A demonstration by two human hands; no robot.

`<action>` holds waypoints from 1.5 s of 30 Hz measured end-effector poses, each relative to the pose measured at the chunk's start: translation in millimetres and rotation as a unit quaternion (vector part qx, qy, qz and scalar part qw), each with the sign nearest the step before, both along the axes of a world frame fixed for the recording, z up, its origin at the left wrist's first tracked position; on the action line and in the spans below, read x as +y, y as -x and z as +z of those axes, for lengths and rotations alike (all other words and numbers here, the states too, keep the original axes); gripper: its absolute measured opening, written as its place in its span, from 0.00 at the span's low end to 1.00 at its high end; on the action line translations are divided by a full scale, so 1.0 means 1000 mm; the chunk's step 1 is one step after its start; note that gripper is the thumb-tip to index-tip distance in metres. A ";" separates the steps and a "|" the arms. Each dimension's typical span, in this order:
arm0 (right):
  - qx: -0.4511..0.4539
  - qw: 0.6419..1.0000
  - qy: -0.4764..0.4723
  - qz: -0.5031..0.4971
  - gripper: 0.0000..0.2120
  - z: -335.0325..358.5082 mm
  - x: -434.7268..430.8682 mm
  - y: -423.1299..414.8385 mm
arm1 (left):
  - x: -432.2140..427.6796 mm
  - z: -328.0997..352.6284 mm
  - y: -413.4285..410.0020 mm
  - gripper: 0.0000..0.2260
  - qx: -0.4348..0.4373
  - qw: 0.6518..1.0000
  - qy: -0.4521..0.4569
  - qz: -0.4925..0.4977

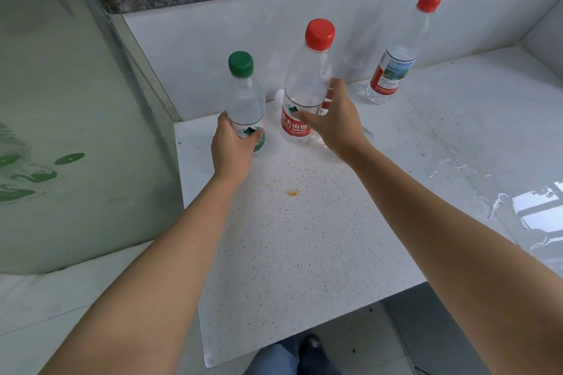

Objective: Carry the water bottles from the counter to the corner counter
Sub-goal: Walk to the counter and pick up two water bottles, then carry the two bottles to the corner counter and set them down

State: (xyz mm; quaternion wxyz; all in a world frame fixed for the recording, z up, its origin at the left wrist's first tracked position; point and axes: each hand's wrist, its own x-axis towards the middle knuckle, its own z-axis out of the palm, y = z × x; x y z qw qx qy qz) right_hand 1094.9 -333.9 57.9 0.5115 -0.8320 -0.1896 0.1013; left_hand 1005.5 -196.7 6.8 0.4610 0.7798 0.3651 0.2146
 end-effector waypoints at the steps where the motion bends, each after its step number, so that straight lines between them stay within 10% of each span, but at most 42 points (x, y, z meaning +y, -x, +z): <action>1: -0.001 1.000 0.002 -0.003 0.33 0.001 -0.006 0.003 | -0.003 0.001 0.005 0.27 -0.003 1.000 0.002 -0.001; 45: -0.013 0.990 -0.023 0.142 0.31 -0.010 -0.207 0.222 | -0.190 0.019 0.271 0.18 -0.103 0.975 -0.052 0.190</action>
